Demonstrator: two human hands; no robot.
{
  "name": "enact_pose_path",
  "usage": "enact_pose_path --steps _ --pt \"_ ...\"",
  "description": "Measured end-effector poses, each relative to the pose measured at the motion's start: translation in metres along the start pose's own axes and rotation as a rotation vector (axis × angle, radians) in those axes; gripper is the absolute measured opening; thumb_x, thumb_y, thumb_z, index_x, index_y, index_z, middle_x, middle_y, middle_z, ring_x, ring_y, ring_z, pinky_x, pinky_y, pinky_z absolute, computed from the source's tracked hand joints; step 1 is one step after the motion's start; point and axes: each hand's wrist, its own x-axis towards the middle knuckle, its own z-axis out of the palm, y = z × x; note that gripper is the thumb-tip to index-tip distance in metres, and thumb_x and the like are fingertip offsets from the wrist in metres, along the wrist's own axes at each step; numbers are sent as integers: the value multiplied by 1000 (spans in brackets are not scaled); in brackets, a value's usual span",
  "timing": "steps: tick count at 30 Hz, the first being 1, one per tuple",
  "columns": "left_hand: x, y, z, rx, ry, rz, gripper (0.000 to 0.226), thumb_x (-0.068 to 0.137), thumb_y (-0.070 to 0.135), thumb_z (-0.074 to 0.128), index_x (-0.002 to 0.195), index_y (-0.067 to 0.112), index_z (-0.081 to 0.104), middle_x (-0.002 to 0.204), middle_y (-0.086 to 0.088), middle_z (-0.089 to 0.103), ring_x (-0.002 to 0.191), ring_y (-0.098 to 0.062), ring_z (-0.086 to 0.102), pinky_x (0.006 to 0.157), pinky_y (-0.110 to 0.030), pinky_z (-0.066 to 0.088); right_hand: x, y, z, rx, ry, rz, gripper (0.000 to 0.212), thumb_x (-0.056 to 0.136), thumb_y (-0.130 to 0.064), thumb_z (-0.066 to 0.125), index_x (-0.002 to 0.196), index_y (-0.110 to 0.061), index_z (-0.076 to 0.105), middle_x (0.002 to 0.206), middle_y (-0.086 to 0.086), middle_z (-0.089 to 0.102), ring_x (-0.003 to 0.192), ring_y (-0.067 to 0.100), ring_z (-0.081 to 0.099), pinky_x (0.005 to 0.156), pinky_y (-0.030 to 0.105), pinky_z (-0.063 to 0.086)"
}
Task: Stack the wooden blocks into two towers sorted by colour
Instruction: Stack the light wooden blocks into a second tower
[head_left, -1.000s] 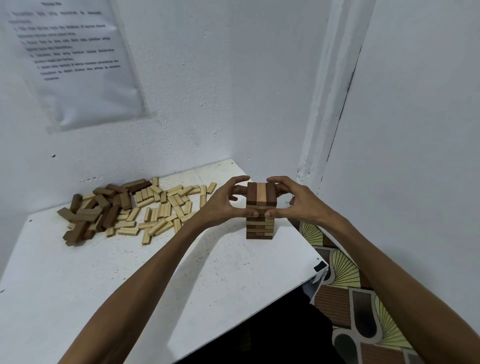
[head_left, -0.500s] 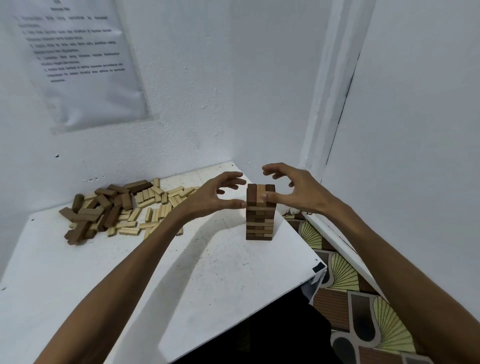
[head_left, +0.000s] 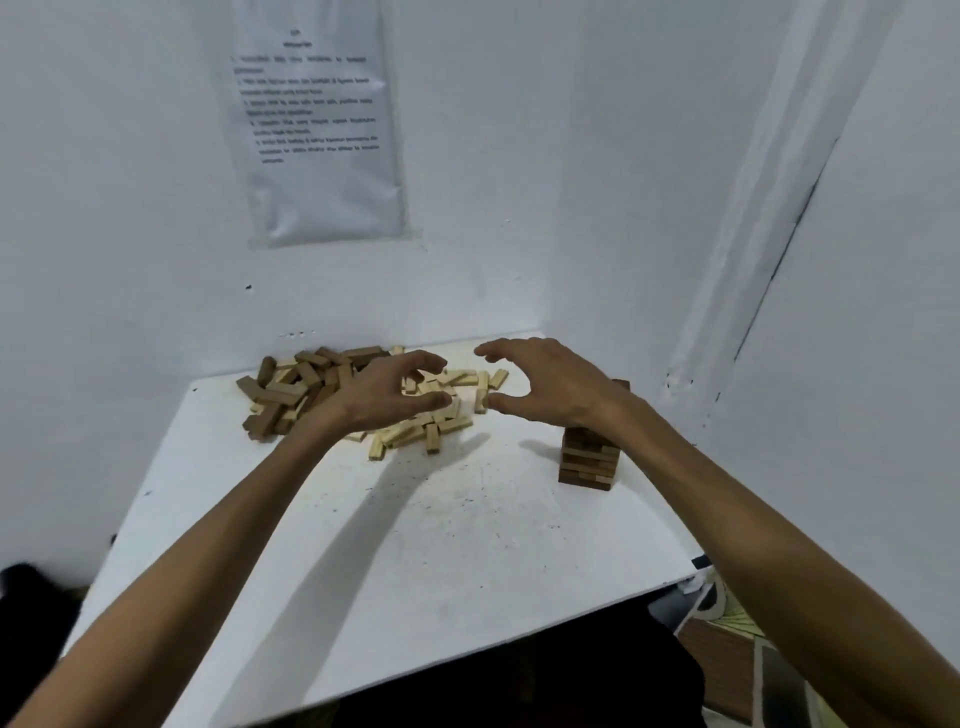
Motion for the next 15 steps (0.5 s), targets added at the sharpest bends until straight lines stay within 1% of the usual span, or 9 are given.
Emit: enact_pose_path --steps 2,3,5,7,9,10,12,14,15 --pt "-12 -15 -9 26 29 -44 59 88 58 72 138 28 60 131 18 61 118 -7 60 100 -36 52 11 -13 11 1 -36 -26 61 96 -48 67 151 -32 44 146 -10 57 134 15 47 98 29 39" --pt "-19 -24 -13 35 34 -66 58 89 56 72 138 27 60 132 16 62 118 -8 60 101 -38 51 17 -20 18 11 -52 -39 60 97 -46 67 150 -31 45 145 -10 57 132 15 48 95 28 37" --pt "-33 -38 -21 56 51 -126 52 93 46 73 138 23 60 131 11 61 118 -10 58 101 -34 47 30 -34 31 37 -75 -70 58 96 -44 68 149 -30 48 144 -8 58 131 15 50 96 30 40" --pt "-43 -54 -27 91 90 -170 44 94 40 74 133 22 62 118 11 61 115 -9 56 100 -26 38 42 -46 44 53 -93 -93 58 95 -45 68 147 -28 50 144 -6 59 133 17 51 102 37 45" --pt "-56 -66 -32 103 120 -210 35 93 35 75 125 24 64 101 13 59 106 -12 57 94 -24 32 55 -56 57 65 -108 -118 58 94 -44 70 146 -25 52 144 -4 60 133 18 52 104 39 47" --pt "-62 -73 -35 99 130 -230 32 93 35 76 121 26 65 97 14 59 102 -15 59 91 -26 34 61 -61 63 74 -117 -132 58 94 -43 70 146 -24 52 145 -3 60 133 18 54 104 40 47" --pt "-71 -88 -40 98 148 -262 30 92 37 77 117 24 66 98 9 63 97 -18 62 79 -24 42 75 -71 75 91 -140 -155 58 93 -42 71 146 -24 53 146 -2 60 134 19 55 105 42 48" --pt "-78 -98 -44 100 159 -294 33 91 32 78 119 17 69 104 2 66 94 -16 61 69 -11 39 89 -79 87 96 -159 -171 58 94 -40 71 146 -23 54 147 -1 60 135 20 54 106 43 48" --pt "-80 -99 -46 104 166 -304 33 92 28 79 119 14 69 106 0 65 94 -17 58 67 -9 39 96 -82 93 95 -169 -176 57 94 -38 72 147 -23 54 147 -1 59 136 20 54 107 43 48"
